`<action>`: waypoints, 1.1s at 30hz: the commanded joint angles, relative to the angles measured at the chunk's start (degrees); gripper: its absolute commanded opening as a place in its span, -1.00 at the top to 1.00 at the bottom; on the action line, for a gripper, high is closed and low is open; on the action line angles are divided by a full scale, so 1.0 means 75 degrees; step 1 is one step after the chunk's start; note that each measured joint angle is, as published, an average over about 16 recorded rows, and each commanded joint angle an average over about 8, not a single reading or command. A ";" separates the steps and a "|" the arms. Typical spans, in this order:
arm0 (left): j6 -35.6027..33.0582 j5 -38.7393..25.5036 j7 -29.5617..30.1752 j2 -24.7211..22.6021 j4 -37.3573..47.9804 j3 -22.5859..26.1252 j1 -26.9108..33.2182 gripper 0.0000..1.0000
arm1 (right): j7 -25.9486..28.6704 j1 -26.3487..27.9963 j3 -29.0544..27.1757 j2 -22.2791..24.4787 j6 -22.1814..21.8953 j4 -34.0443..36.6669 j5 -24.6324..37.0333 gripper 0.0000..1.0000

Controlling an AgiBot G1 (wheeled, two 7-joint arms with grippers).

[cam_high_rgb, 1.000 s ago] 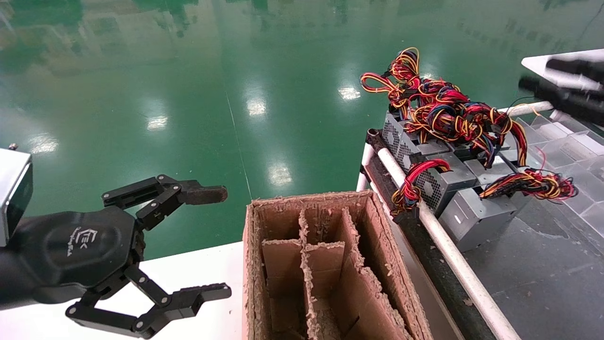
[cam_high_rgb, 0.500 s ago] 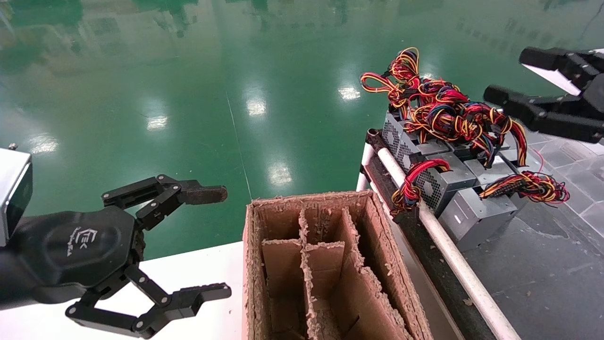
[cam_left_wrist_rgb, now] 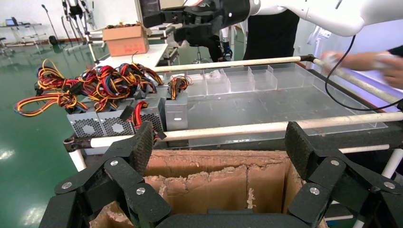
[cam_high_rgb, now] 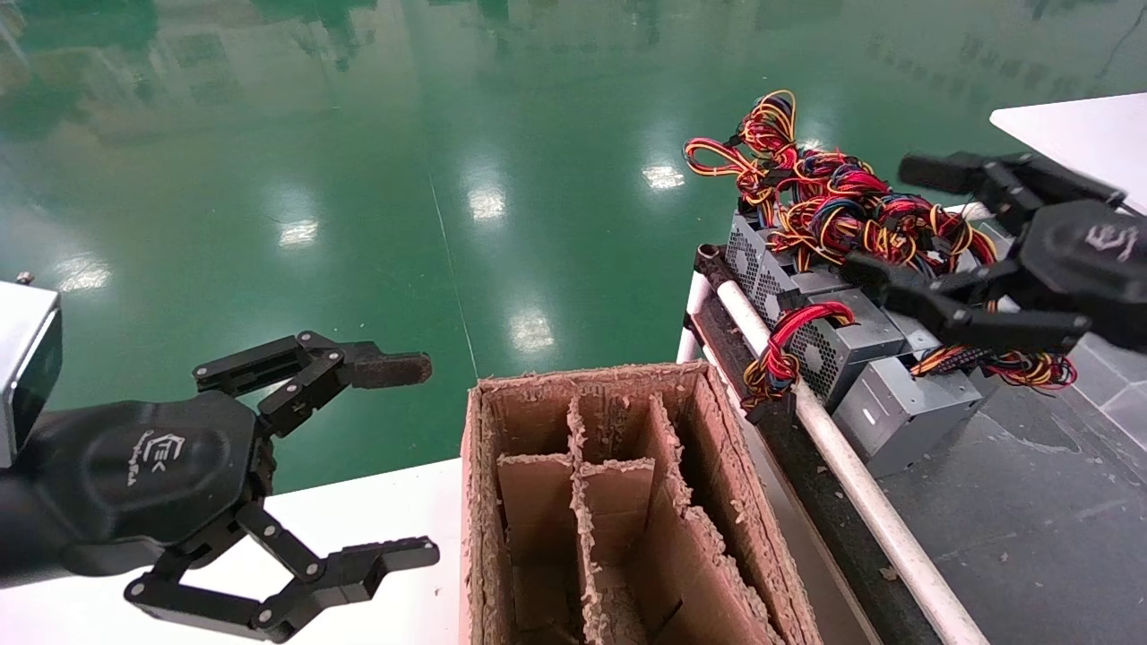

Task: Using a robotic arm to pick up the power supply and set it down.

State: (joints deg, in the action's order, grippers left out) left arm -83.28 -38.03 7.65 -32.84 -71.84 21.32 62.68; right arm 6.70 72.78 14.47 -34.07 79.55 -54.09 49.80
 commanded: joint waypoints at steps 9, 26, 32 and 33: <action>0.0000 0.0000 0.0000 0.0000 0.0000 0.0000 0.0000 -1.00 | 0.0164 -0.0455 0.0063 -0.0038 0.0249 -0.0791 -0.0322 -1.00; 0.0000 0.0001 0.0000 0.0000 0.0000 0.0001 0.0000 -1.00 | 0.0444 -0.1229 0.0170 -0.0104 0.0674 -0.2136 -0.0871 -1.00; 0.0001 0.0001 -0.0001 0.0001 0.0001 0.0001 0.0000 -1.00 | 0.0527 -0.1462 0.0202 -0.0122 0.0801 -0.2544 -0.1037 -1.00; 0.0001 0.0001 -0.0001 0.0001 0.0001 0.0001 0.0000 -1.00 | 0.0537 -0.1491 0.0206 -0.0124 0.0817 -0.2596 -0.1058 -1.00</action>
State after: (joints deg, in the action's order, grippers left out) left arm -83.26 -38.02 7.65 -32.83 -71.83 21.33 62.68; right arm 10.62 61.84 15.97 -34.98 85.54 -73.10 42.03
